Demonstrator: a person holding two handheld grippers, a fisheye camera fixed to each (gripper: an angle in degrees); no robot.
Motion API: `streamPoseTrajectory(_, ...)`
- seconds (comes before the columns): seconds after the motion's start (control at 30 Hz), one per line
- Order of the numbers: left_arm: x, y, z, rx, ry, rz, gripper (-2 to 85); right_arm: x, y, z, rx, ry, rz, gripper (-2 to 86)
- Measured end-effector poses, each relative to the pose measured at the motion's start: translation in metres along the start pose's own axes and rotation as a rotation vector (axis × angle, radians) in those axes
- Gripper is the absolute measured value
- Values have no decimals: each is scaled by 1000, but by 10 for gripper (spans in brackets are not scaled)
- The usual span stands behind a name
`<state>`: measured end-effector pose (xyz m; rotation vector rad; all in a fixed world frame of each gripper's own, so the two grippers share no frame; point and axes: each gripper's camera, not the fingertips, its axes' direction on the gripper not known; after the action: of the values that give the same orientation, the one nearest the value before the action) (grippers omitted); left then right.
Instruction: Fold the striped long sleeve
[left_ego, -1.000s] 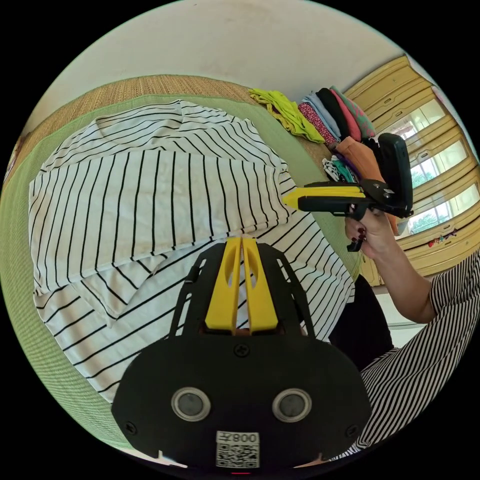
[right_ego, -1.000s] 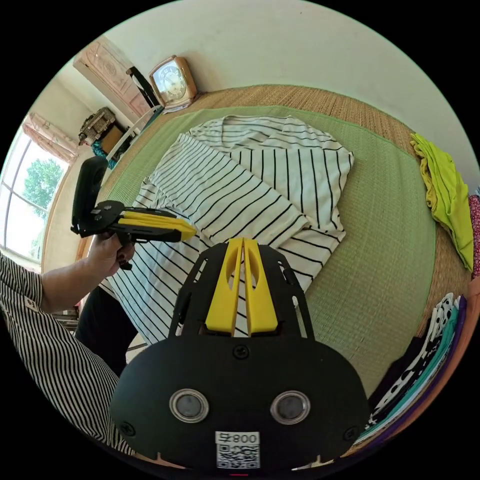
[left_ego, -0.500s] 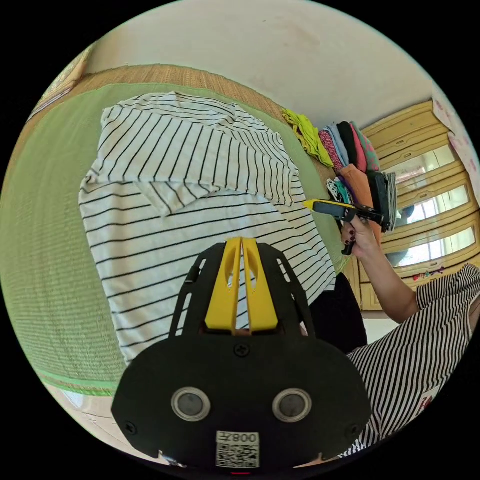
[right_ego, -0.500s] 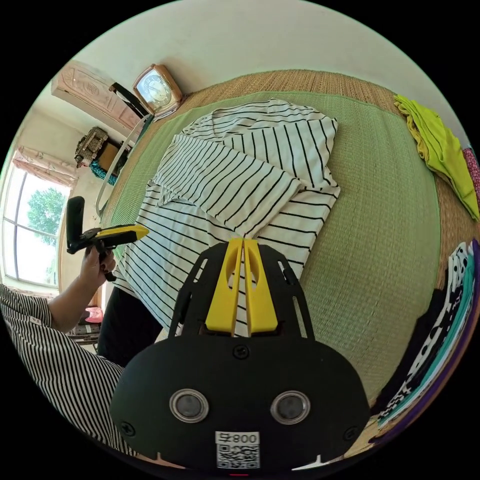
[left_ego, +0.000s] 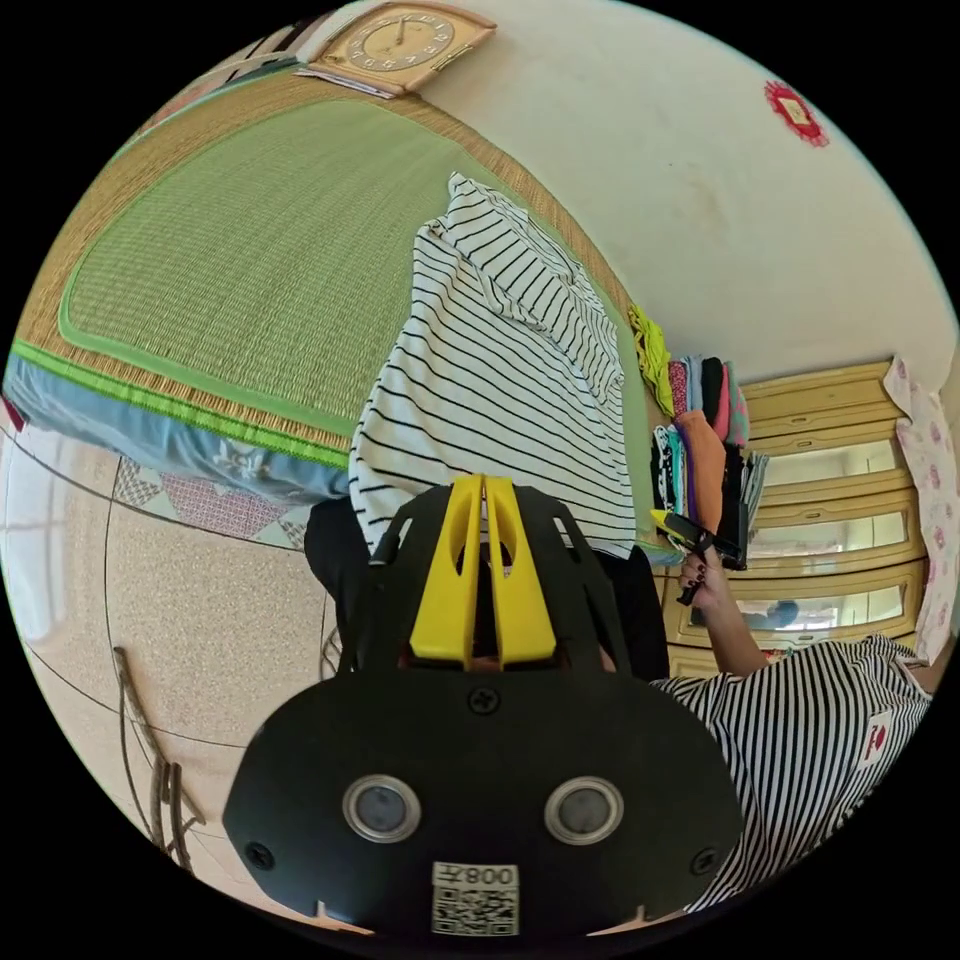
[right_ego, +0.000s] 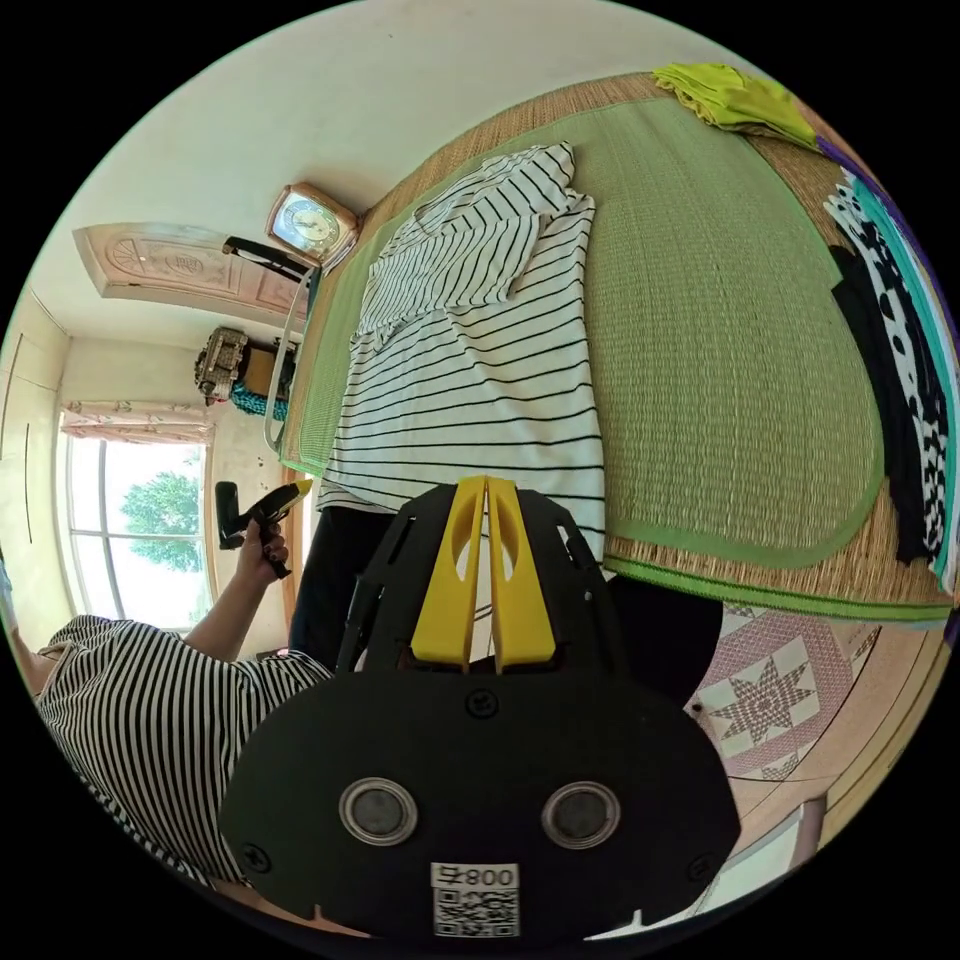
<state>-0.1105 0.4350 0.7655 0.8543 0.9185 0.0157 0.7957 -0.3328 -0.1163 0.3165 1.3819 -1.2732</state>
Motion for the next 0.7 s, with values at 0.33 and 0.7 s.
streamPoseTrajectory(0.33,-35,67,-79,98,88,-109,57,41,82,-14,61,-60,89,1)
streamPoseTrajectory(0.7,-69,61,-117,60,37,-201,92,70,129,-2,100,-155,149,1)
